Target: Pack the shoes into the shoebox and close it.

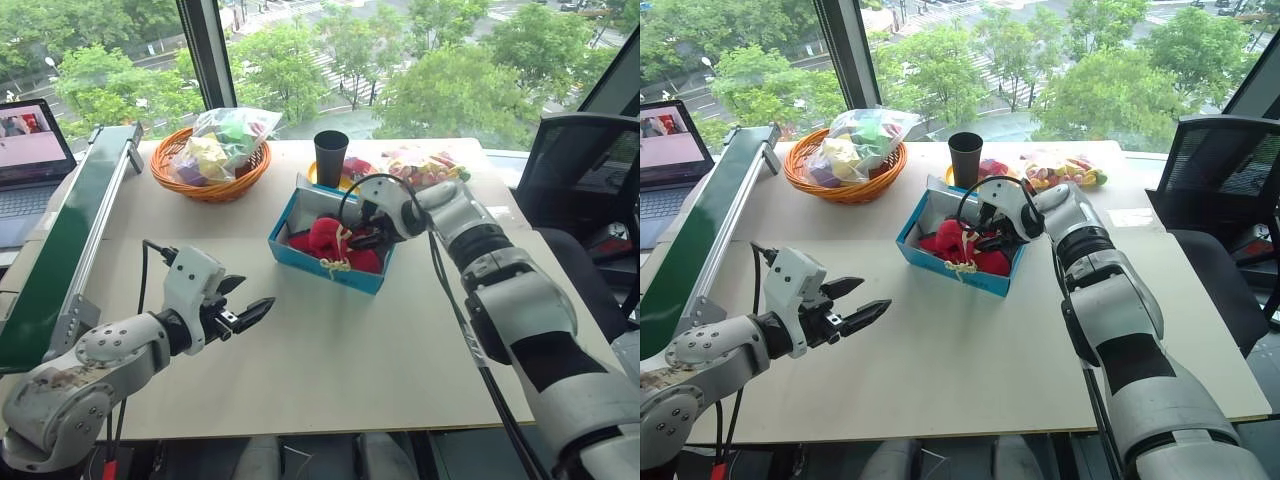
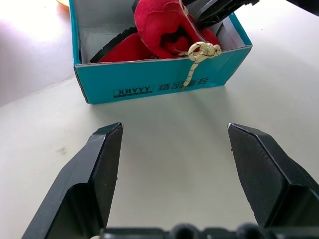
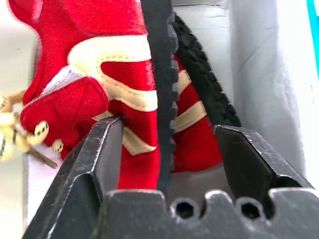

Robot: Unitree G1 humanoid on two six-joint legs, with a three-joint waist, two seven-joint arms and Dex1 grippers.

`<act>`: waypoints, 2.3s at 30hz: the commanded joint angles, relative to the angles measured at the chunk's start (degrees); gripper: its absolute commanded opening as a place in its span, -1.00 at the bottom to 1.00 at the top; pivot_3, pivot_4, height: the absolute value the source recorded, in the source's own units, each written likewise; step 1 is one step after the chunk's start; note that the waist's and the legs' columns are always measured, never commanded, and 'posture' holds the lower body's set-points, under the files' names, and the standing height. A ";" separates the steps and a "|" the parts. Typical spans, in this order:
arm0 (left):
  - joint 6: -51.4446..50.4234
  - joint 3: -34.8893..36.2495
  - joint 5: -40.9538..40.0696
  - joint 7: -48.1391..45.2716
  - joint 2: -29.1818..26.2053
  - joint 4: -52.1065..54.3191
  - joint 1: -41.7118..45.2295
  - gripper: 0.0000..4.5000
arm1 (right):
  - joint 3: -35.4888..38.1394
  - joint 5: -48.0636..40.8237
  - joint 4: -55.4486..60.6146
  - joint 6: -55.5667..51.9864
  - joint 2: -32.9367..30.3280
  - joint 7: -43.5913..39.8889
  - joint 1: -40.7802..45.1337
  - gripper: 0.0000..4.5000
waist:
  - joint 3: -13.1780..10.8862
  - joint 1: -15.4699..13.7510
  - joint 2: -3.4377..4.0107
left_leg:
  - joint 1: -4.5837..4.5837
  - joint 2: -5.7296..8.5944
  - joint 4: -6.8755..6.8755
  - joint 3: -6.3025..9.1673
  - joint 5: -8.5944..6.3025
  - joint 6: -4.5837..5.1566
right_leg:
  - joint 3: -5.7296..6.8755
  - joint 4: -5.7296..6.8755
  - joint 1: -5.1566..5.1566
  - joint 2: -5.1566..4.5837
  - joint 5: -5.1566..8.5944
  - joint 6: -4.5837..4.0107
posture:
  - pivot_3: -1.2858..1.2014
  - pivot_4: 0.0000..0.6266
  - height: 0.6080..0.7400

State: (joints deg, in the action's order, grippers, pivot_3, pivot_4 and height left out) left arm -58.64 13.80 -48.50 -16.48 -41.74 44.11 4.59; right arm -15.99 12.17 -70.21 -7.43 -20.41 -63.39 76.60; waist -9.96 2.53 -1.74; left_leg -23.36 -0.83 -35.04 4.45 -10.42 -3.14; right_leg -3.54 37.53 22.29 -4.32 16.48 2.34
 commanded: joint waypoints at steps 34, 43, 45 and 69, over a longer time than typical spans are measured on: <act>-0.65 2.57 -4.45 0.86 -1.80 4.89 -2.72 0.59 | 1.20 -0.07 0.75 1.04 7.23 -7.72 1.44 -1.00 | -0.55 1.48 0.24 | -0.04 -0.02 -0.01 -0.04 0.00 0.00 | -0.10 0.36 0.23 0.02 0.00 -0.01 | 0.03 -0.52 0.96; -1.03 3.75 -5.97 1.76 -2.80 5.73 -3.39 0.59 | -2.00 3.57 -2.24 3.82 12.48 -0.28 -4.22 -1.00 | -0.52 1.48 0.22 | 0.30 -0.03 0.00 -0.04 0.00 0.00 | -0.12 0.43 -0.03 0.05 0.01 -0.02 | 0.03 -0.52 0.96; -1.08 3.84 -6.31 2.04 -2.87 5.76 -3.40 0.59 | -2.39 4.22 -2.82 4.24 13.14 1.76 -4.73 -1.00 | -0.48 1.53 0.17 | 0.34 -0.03 0.00 -0.04 0.00 0.00 | -0.12 0.44 -0.06 0.05 0.01 -0.02 | 0.03 -0.52 0.96; 0.06 0.85 -6.56 -1.02 -5.52 2.62 -0.96 0.59 | 6.87 -5.96 12.02 -7.66 -4.95 -18.47 2.73 -1.00 | -0.56 0.45 0.14 | -0.42 -0.01 -0.03 -0.03 0.00 0.00 | -0.12 0.56 0.70 0.03 0.11 -0.11 | 0.03 -0.52 0.96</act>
State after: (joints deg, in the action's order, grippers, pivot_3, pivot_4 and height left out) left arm -59.92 14.64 -55.69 -16.61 -46.70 46.37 2.72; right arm -8.42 5.52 -60.93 -15.44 -23.88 -81.78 80.24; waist -10.52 2.98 -1.61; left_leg -23.90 -0.83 -35.08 4.40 -10.43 -3.15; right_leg -3.68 38.06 23.08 -4.32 16.58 2.24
